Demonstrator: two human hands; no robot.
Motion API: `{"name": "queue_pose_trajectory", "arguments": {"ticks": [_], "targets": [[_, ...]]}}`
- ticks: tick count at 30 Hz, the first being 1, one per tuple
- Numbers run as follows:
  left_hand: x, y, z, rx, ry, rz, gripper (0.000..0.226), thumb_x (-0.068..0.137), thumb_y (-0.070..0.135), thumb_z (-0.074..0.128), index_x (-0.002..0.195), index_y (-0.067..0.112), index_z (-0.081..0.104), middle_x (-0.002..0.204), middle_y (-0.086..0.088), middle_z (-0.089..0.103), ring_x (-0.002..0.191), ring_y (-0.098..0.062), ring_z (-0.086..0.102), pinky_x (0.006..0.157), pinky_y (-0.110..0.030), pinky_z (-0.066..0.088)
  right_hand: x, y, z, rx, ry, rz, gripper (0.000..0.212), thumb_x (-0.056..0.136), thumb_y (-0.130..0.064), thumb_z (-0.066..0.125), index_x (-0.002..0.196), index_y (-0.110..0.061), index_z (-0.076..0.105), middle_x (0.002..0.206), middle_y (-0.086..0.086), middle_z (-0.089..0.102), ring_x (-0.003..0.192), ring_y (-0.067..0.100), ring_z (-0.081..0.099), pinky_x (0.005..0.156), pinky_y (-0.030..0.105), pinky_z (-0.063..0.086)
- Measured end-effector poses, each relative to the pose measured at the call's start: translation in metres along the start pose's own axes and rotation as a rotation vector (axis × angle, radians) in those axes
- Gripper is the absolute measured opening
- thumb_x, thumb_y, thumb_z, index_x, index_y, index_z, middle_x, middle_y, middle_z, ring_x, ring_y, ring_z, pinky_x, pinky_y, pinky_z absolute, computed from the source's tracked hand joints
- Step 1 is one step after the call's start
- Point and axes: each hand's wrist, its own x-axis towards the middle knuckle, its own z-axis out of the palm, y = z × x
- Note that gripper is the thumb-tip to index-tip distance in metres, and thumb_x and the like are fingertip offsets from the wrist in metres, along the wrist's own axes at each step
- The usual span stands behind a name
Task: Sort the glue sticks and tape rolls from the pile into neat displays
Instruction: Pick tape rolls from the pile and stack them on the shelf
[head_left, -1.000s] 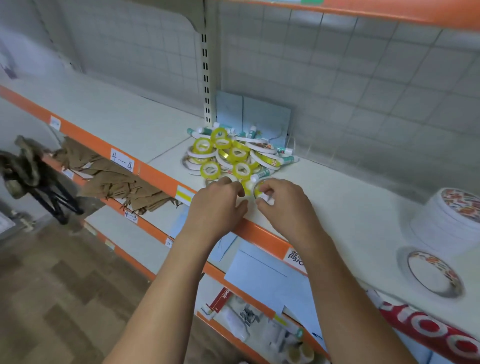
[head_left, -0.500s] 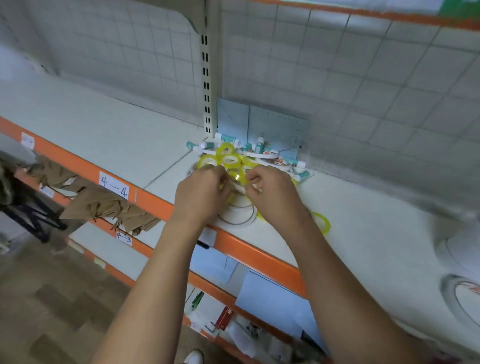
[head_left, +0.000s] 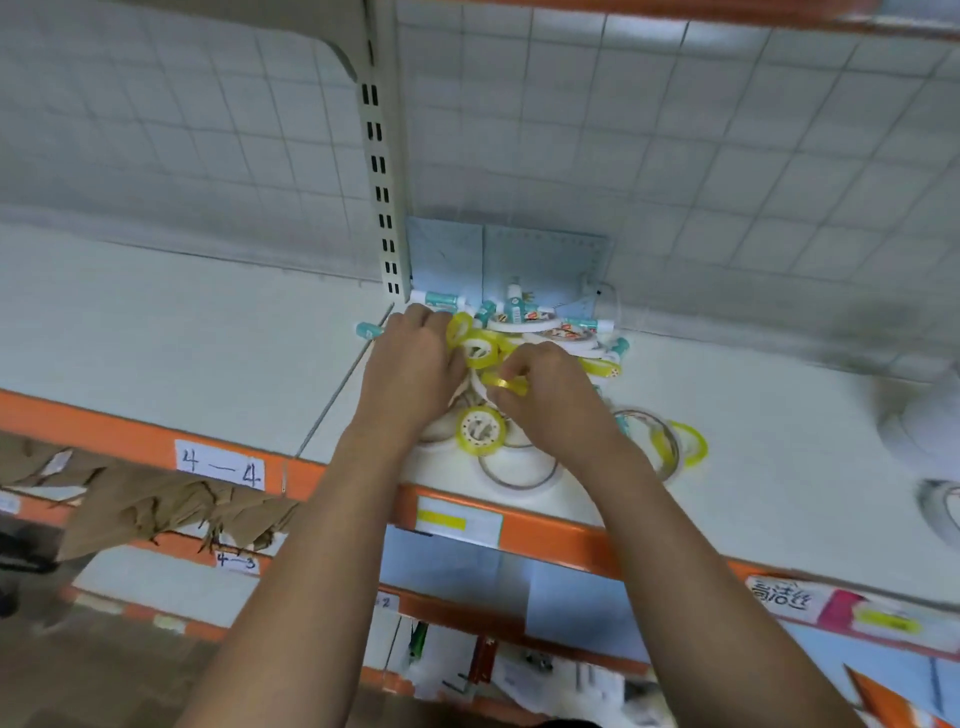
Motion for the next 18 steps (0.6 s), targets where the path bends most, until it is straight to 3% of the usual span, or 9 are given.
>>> {"name": "queue_pose_trajectory", "arguments": {"ticks": [5,9,12,15,18], "targets": [[0.018,-0.004,0.015,0.022,0.011,0.006,0.031,0.096,0.025,0.051,0.115,0.004,0.061,0.114,-0.019,0.056,0.108,-0.036,0.046,0.093,-0.041,0.037,-0.003,-0.001,-0.003,0.097,0.056,0.044,0.019,0.082,-0.023,0.073,0.092,-0.019,0.058,0.088,-0.003,0.058,0.076,0.011,0.048,0.057,0.020,0.028],[0.020,-0.001,0.020,-0.118,0.025,0.006,0.019,0.095,0.016,0.053,0.102,0.003,0.064,0.108,-0.018,0.055,0.105,-0.035,0.047,0.090,-0.042,0.039,-0.004,0.001,-0.001,0.083,0.082,0.085,0.020,0.081,-0.023,0.075,0.091,-0.019,0.058,0.072,-0.012,0.048,0.061,0.002,0.043,0.058,0.009,0.037],[0.019,0.001,0.021,-0.184,-0.019,0.051,0.015,0.095,0.017,0.054,0.101,0.005,0.060,0.110,-0.015,0.054,0.105,-0.032,0.048,0.088,-0.044,0.041,-0.004,0.001,0.000,0.082,0.106,0.100,0.021,0.080,-0.023,0.076,0.088,-0.021,0.057,0.074,-0.011,0.051,0.064,0.001,0.045,0.060,0.007,0.037],[0.019,0.001,0.019,-0.244,-0.035,0.080,0.009,0.092,0.018,0.061,0.095,0.011,0.057,0.108,-0.008,0.054,0.104,-0.025,0.048,0.081,-0.036,0.042,-0.005,0.002,0.000,0.074,0.126,0.086,0.024,0.078,-0.022,0.078,0.089,-0.021,0.056,0.091,-0.005,0.058,0.080,0.009,0.048,0.064,0.015,0.031],[0.021,0.003,0.015,-0.249,-0.050,0.077,0.016,0.089,0.021,0.064,0.099,0.013,0.055,0.106,-0.007,0.056,0.102,-0.025,0.051,0.077,-0.033,0.040,-0.006,0.005,-0.003,0.069,0.143,0.078,0.034,0.076,-0.018,0.078,0.103,-0.019,0.058,0.106,0.000,0.061,0.094,0.014,0.053,0.070,0.014,0.029]]}}
